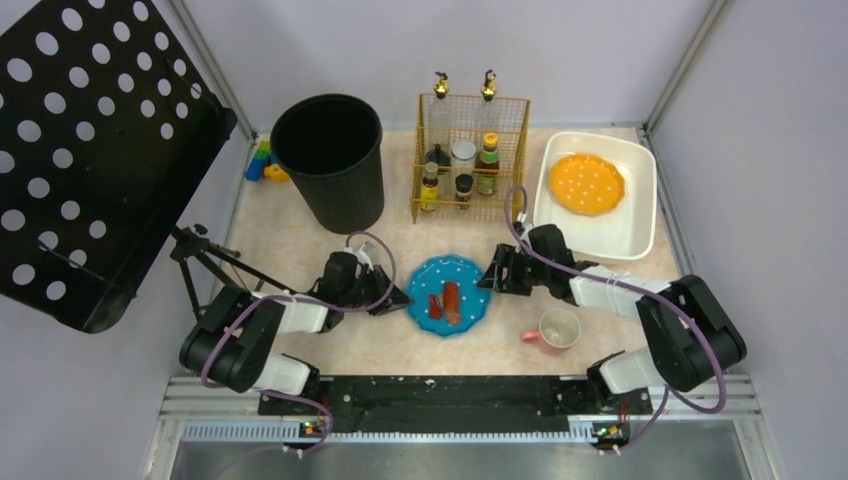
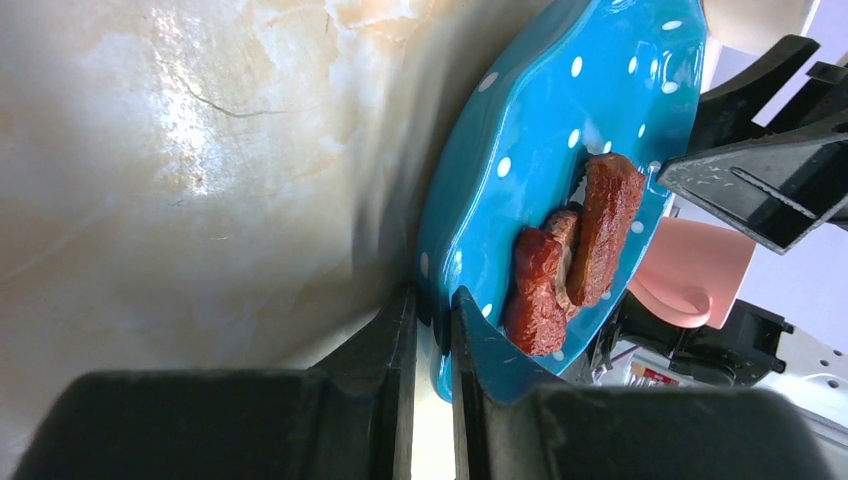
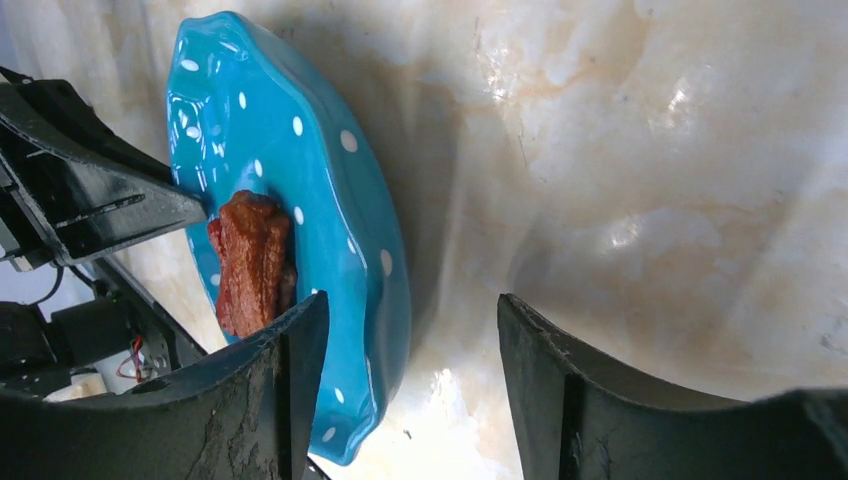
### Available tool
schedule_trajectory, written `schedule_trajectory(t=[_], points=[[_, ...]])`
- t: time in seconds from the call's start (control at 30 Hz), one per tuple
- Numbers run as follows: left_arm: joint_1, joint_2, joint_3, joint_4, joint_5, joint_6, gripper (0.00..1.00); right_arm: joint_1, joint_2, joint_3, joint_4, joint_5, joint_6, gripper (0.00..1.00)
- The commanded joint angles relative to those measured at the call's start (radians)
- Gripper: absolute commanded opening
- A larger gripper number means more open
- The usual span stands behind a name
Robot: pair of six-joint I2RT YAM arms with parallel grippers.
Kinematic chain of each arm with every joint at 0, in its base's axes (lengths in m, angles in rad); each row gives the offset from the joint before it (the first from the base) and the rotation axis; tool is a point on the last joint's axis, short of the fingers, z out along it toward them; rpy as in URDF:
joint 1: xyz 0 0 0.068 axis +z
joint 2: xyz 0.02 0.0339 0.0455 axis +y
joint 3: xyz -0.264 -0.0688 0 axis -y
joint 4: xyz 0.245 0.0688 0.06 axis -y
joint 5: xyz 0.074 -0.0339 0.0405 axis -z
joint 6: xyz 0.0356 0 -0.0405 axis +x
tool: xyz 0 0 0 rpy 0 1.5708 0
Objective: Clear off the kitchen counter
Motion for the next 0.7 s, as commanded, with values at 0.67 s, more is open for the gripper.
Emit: schedule_trajectory(t=[0.67], points=[[0.026, 0.041, -0.049, 0.005, 0.006, 0.011, 0.0, 0.06, 0.233, -0.033, 0.446, -0.166, 0.141, 0.44]])
